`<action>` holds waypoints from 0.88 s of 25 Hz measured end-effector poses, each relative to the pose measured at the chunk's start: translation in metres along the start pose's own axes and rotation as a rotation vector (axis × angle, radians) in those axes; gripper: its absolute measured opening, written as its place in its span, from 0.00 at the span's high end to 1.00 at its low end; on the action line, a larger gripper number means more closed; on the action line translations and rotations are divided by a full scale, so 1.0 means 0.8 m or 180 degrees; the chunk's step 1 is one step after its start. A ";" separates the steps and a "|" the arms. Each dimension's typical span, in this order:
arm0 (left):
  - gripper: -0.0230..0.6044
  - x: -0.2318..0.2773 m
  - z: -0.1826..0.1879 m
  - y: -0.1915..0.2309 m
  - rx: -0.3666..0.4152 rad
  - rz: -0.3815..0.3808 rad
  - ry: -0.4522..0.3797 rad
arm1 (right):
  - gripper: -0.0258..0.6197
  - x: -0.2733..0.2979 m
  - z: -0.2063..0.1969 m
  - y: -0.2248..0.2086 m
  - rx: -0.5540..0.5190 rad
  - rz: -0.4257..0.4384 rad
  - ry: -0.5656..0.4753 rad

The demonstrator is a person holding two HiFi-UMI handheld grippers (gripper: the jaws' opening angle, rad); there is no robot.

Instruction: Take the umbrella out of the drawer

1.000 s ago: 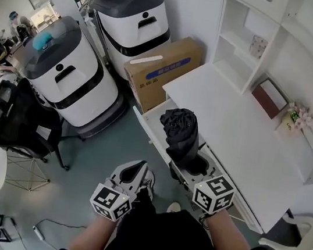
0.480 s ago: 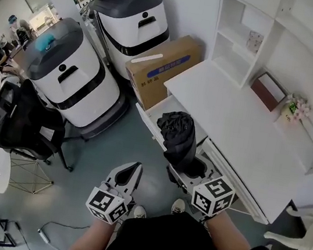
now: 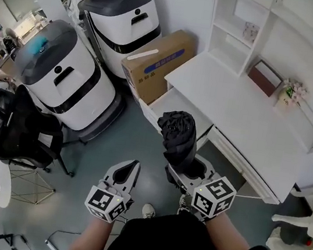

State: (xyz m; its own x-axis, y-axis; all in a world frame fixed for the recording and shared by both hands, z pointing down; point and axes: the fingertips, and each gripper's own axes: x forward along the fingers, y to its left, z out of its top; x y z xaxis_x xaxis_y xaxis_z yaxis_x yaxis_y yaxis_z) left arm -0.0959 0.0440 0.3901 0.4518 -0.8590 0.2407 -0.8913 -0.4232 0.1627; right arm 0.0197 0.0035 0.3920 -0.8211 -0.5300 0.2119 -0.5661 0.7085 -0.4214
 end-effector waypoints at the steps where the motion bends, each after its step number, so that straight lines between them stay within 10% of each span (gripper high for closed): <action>1: 0.96 -0.005 -0.001 0.002 0.0000 -0.0033 -0.0001 | 0.58 0.000 -0.003 0.008 0.0000 -0.0028 -0.0010; 22: 0.96 -0.113 -0.054 -0.025 0.0062 -0.0775 0.0144 | 0.58 -0.032 -0.095 0.141 0.0300 -0.0425 -0.0230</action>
State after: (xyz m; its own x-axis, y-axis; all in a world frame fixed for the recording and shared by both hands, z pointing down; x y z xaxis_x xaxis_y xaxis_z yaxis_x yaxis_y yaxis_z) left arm -0.1175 0.1426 0.4068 0.6541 -0.7176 0.2393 -0.7564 -0.6219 0.2027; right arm -0.0283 0.1325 0.4063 -0.7298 -0.6510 0.2090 -0.6576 0.5846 -0.4752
